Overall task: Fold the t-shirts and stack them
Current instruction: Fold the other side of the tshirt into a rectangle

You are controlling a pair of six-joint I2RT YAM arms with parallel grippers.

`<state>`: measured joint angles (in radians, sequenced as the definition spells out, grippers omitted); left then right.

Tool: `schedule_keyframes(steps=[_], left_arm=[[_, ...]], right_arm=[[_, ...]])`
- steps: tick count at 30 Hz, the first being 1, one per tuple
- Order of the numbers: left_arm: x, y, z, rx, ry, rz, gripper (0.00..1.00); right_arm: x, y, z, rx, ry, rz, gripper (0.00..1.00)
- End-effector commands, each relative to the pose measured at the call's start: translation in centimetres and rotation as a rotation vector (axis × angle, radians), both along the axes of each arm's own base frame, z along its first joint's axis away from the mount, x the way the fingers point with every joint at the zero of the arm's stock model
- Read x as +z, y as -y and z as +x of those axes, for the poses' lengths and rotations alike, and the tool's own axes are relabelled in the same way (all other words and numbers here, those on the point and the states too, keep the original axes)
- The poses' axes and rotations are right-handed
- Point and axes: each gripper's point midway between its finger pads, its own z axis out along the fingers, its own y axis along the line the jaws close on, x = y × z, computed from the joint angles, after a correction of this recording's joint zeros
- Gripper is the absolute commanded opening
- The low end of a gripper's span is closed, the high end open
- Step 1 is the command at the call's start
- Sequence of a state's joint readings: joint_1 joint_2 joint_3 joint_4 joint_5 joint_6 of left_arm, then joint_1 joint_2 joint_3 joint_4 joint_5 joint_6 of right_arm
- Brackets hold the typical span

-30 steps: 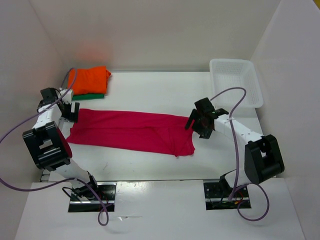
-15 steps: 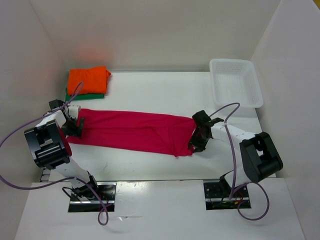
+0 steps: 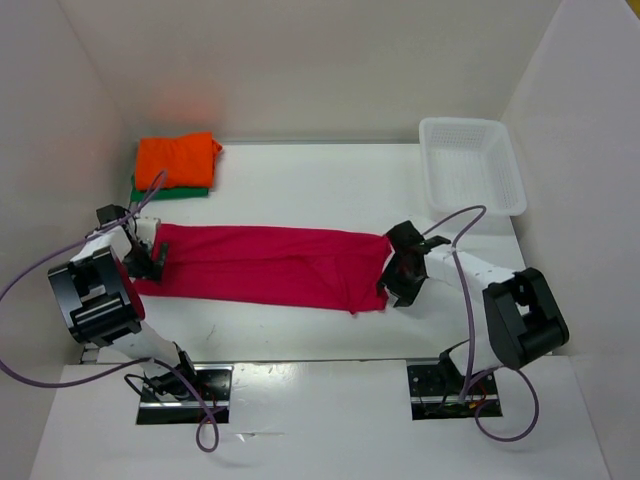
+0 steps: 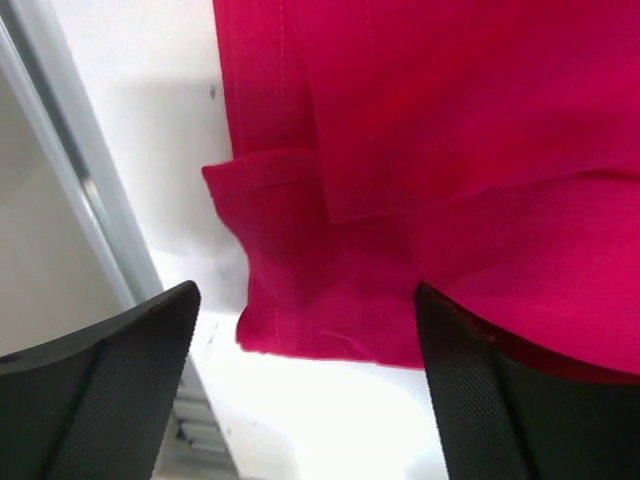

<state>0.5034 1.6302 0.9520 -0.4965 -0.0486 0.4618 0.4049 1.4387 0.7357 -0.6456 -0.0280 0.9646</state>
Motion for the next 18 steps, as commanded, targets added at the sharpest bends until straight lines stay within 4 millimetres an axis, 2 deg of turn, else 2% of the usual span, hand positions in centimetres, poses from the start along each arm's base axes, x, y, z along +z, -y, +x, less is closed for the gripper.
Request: schedule_keyframes(steps=[1, 2, 4, 5, 7, 8, 9, 10, 11, 12, 13, 14, 15, 16, 18], left_arm=[[2.0, -1.5, -1.0, 0.026, -0.029, 0.052, 0.96], [2.5, -1.7, -0.5, 0.026, -0.016, 0.060, 1.00], [2.8, -1.8, -0.2, 0.023, -0.002, 0.057, 1.00], [3.1, -2.0, 0.2, 0.024, 0.009, 0.063, 1.00], [2.7, -1.7, 0.2, 0.030, 0.005, 0.046, 1.00], [2.7, -1.7, 0.2, 0.030, 0.005, 0.046, 1.00], [2.4, -1.6, 0.3, 0.026, 0.002, 0.032, 1.00], [2.4, -1.4, 0.4, 0.032, 0.009, 0.021, 1.00], [2.4, -1.4, 0.4, 0.032, 0.009, 0.021, 1.00], [2.3, -1.2, 0.5, 0.038, 0.015, 0.011, 1.00], [2.3, -1.2, 0.5, 0.038, 0.015, 0.010, 1.00], [2.7, -1.2, 0.6, 0.038, 0.026, 0.016, 1.00], [2.7, -1.2, 0.6, 0.048, 0.028, 0.013, 1.00], [2.7, -1.0, 0.6, 0.045, 0.032, 0.006, 1.00], [3.2, -1.0, 1.1, 0.049, 0.055, 0.002, 1.00]], right_arm=[[2.1, 1.7, 1.0, -0.054, 0.079, -0.086, 0.59], [4.0, 1.5, 1.7, -0.050, 0.131, -0.089, 0.59], [6.2, 0.8, 2.6, -0.023, 0.221, -0.130, 0.60], [8.5, -0.3, 3.9, 0.005, 0.300, -0.118, 0.60], [11.6, -3.3, 5.2, 0.150, 0.425, -0.094, 0.62], [12.2, -4.9, 6.3, 0.201, 0.465, -0.062, 0.62], [10.7, -5.8, 6.9, 0.256, 0.426, -0.073, 0.62], [11.3, -7.4, 7.9, 0.304, 0.429, -0.037, 0.62], [10.6, -7.9, 8.3, 0.374, 0.410, -0.053, 0.62], [8.2, -8.8, 9.0, 0.423, 0.353, -0.065, 0.60], [8.9, -10.5, 10.1, 0.463, 0.369, -0.025, 0.60], [8.1, -10.9, 10.6, 0.501, 0.355, -0.033, 0.59], [6.3, -11.2, 11.0, 0.519, 0.314, -0.053, 0.59], [6.5, -12.0, 11.8, 0.533, 0.332, -0.041, 0.57], [5.6, -12.7, 12.8, 0.564, 0.334, -0.042, 0.55]])
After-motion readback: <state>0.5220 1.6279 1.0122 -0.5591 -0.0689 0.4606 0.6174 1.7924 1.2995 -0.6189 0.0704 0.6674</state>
